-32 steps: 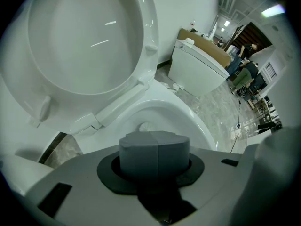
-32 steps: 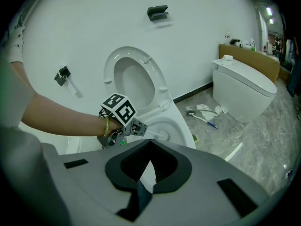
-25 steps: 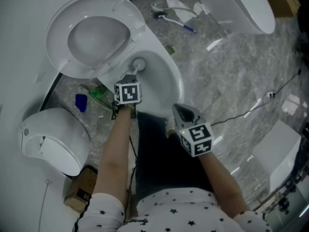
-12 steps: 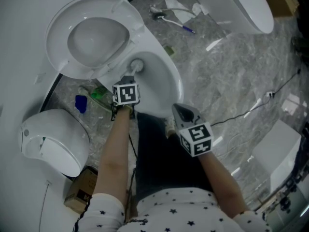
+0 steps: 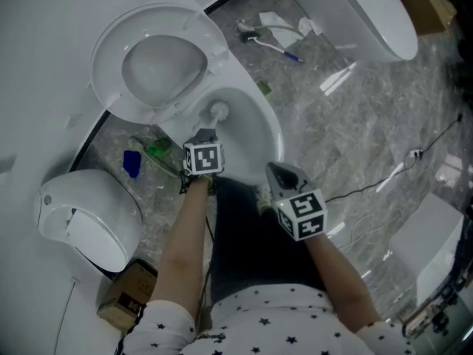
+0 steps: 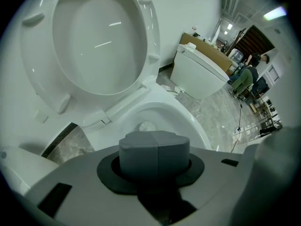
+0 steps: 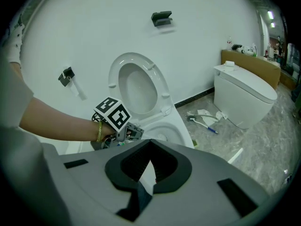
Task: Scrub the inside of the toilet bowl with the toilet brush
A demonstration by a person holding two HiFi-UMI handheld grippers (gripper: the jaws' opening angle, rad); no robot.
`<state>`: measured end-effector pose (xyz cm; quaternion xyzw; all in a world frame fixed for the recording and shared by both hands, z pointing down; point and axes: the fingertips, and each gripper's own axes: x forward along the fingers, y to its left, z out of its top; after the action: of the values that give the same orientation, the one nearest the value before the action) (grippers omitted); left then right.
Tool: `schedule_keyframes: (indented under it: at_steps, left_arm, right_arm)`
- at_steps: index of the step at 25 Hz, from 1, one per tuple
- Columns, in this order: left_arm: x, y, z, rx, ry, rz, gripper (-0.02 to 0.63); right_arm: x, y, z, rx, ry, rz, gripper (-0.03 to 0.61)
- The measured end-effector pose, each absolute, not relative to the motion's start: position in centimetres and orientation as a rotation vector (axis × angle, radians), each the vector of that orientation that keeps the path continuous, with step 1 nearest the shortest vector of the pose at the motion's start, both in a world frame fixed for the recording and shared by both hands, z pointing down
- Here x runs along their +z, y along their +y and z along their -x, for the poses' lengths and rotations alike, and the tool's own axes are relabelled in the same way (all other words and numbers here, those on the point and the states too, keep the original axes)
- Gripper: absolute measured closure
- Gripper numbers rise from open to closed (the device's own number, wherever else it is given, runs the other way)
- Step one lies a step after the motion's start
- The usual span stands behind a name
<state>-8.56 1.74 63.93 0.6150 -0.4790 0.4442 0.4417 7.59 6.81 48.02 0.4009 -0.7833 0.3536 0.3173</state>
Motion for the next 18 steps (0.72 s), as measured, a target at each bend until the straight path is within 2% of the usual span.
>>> schedule_keyframes:
  at_steps: [18]
  left_arm:
    - [55.0, 9.3, 6.4, 1.031, -1.220, -1.524, 0.460]
  right_arm:
    - [43.1, 10.0, -8.3, 0.824, -2.138, -0.995, 0.578]
